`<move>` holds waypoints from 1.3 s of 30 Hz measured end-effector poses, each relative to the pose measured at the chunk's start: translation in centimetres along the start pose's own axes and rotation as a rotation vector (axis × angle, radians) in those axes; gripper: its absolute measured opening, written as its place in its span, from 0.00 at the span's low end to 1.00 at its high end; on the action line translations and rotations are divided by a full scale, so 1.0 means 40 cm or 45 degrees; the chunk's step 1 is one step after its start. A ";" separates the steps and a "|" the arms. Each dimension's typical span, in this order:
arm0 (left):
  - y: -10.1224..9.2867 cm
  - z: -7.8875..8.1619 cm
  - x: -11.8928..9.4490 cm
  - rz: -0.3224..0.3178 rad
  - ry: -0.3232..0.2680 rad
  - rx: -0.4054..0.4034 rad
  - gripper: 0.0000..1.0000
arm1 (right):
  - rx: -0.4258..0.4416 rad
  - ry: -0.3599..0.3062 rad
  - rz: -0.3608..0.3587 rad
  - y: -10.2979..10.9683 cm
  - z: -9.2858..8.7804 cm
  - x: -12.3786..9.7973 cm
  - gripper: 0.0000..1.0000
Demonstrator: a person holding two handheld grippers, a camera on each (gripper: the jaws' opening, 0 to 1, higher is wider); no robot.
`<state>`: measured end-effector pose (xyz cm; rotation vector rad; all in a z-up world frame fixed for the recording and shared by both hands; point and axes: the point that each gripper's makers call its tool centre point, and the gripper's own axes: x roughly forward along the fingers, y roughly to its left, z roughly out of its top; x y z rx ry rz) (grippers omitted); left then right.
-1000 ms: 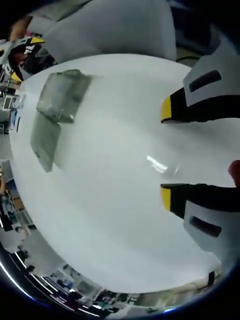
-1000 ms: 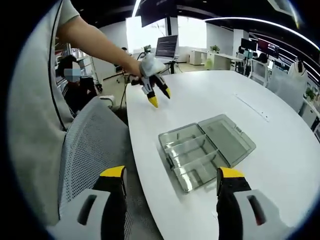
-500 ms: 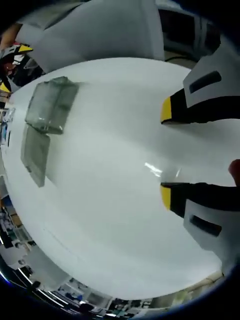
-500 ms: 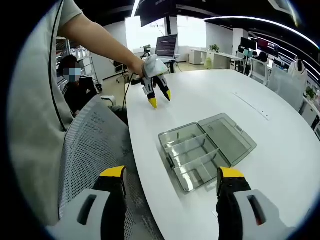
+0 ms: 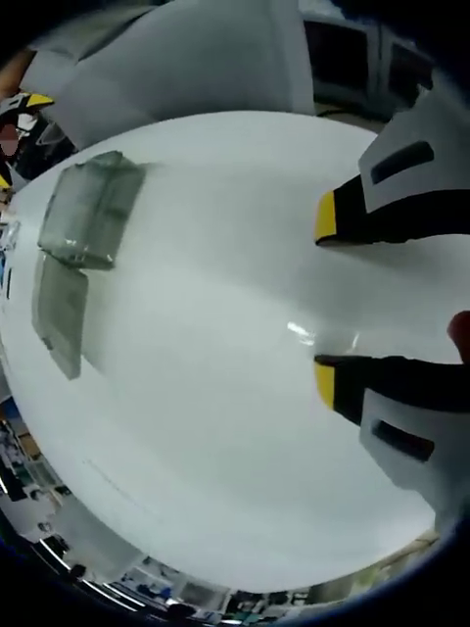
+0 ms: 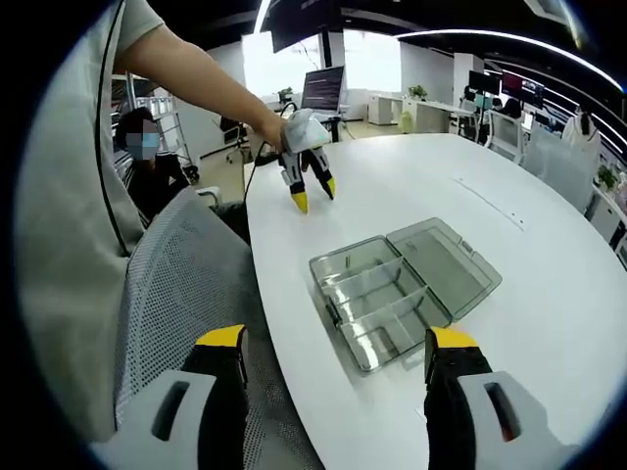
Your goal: Insert the divider into the dual guide fixture by aligning both edges with the guide slots and pushing it downward to the bottom, including one-sided entry, uneven engagement, binding, and posture correction.
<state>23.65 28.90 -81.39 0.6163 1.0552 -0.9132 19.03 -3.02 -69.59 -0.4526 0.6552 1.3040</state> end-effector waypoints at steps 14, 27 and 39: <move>-0.001 0.001 0.002 -0.007 0.008 0.028 0.36 | -0.003 -0.001 -0.001 -0.003 0.003 0.005 0.71; -0.006 0.003 0.000 0.007 -0.011 -0.002 0.32 | -0.006 0.000 0.001 0.001 0.007 0.006 0.71; -0.008 0.007 0.001 0.027 -0.009 -0.011 0.30 | -0.008 0.000 -0.001 0.004 0.007 0.004 0.71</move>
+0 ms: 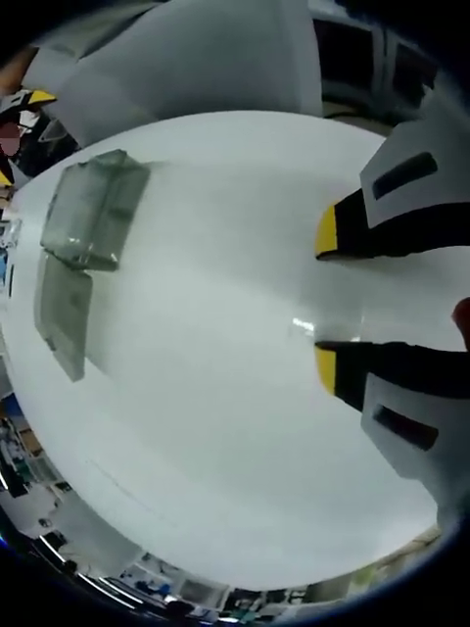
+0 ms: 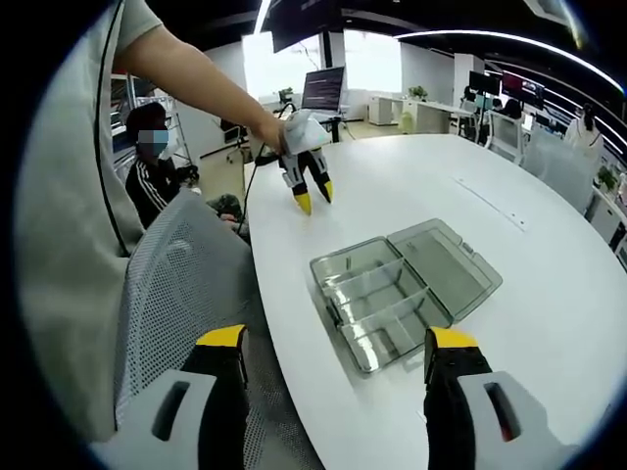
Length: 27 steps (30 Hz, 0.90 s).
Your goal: Insert the divider into the dual guide fixture by aligning both edges with the guide slots and pushing it downward to the bottom, including one-sided entry, uneven engagement, binding, and posture correction.
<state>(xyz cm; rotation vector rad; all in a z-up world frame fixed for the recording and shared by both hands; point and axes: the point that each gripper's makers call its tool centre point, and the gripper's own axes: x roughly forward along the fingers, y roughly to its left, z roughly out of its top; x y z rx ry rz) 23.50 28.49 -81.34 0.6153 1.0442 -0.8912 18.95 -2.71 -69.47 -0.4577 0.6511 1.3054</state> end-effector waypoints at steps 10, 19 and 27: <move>-0.007 0.013 0.003 0.013 0.015 0.020 0.30 | -0.003 -0.003 -0.003 -0.003 0.002 -0.004 0.71; -0.019 0.043 0.005 0.001 0.004 0.054 0.30 | -0.004 -0.006 -0.006 -0.004 0.001 -0.009 0.71; -0.034 0.084 0.008 -0.011 -0.013 0.092 0.30 | 0.000 -0.015 -0.013 -0.004 0.000 -0.011 0.71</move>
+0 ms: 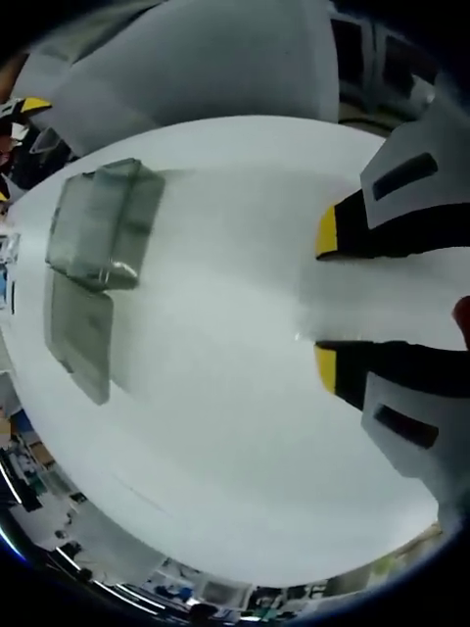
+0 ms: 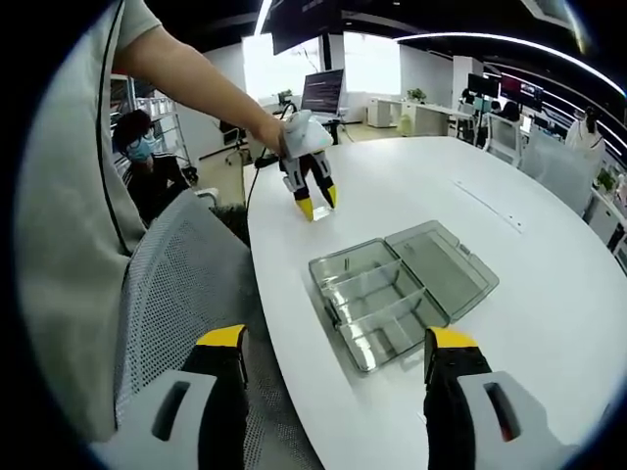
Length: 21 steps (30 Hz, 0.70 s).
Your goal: Insert the divider into the dual guide fixture by aligning both edges with the guide slots and pushing it downward to the bottom, including one-sided entry, uneven engagement, binding, and posture correction.
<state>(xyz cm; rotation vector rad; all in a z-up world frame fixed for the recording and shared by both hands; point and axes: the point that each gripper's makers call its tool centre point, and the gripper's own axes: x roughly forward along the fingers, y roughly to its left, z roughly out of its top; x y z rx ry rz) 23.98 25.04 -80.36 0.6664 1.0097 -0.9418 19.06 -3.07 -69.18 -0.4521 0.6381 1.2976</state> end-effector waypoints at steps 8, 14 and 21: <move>-0.008 0.038 0.008 -0.007 -0.025 0.035 0.30 | 0.007 -0.009 -0.006 0.002 -0.002 0.002 0.70; -0.014 0.065 0.011 -0.015 -0.039 0.059 0.30 | 0.009 -0.014 -0.010 0.002 0.001 0.002 0.70; -0.020 0.098 0.012 -0.019 -0.058 0.082 0.30 | 0.013 -0.020 -0.015 -0.002 0.003 0.002 0.70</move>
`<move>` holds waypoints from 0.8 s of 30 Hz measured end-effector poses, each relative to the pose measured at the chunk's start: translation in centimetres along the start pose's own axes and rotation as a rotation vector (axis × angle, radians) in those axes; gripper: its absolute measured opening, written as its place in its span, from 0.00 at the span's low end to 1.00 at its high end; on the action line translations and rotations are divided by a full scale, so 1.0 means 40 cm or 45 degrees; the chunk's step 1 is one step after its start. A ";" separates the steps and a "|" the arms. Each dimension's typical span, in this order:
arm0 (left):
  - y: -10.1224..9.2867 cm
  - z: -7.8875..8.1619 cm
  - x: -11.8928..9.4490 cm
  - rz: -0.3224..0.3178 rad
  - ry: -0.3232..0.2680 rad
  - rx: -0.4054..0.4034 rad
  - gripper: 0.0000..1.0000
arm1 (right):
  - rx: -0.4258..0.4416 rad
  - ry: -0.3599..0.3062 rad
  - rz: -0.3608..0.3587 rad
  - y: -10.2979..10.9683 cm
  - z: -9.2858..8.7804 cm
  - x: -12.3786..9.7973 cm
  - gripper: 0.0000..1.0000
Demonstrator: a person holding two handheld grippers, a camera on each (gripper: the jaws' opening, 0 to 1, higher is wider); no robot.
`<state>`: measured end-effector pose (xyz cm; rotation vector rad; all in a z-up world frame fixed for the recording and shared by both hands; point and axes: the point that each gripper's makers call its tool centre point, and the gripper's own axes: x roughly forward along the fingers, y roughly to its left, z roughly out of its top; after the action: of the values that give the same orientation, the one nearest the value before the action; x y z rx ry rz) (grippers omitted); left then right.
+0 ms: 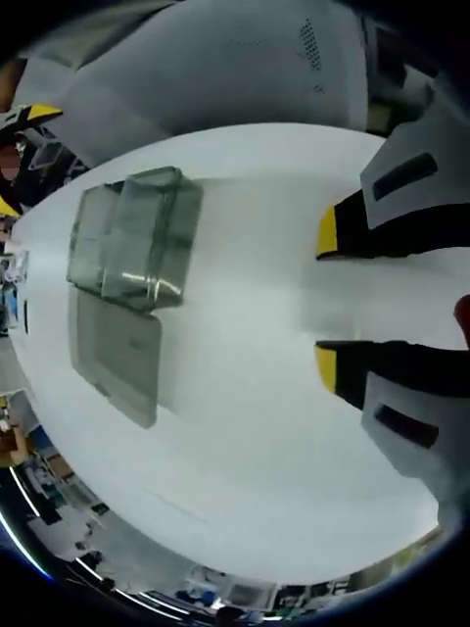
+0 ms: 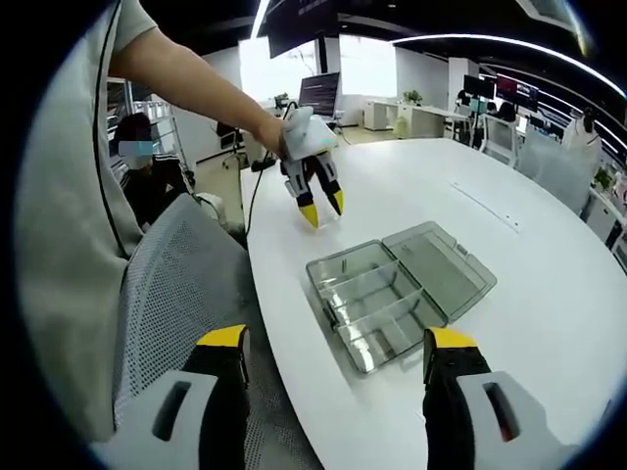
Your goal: Insert the divider into the dual guide fixture by aligning both edges with the guide slots and pushing it downward to the bottom, including one-sided entry, uneven engagement, binding, and posture correction.
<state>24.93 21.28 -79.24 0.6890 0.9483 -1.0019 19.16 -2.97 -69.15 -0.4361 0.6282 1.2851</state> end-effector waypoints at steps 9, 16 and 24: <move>-0.007 0.048 -0.001 -0.001 -0.037 0.033 0.29 | 0.007 -0.001 0.001 -0.002 0.000 0.000 0.69; -0.016 0.079 -0.009 0.003 -0.066 0.058 0.29 | 0.012 0.001 0.000 -0.003 0.000 0.002 0.69; -0.024 0.111 -0.017 0.009 -0.098 0.089 0.29 | 0.016 -0.002 -0.001 -0.004 0.002 0.002 0.68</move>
<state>25.38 17.45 -76.75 0.7068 0.8466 -1.0517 19.36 -2.90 -69.17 -0.4247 0.6346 1.2802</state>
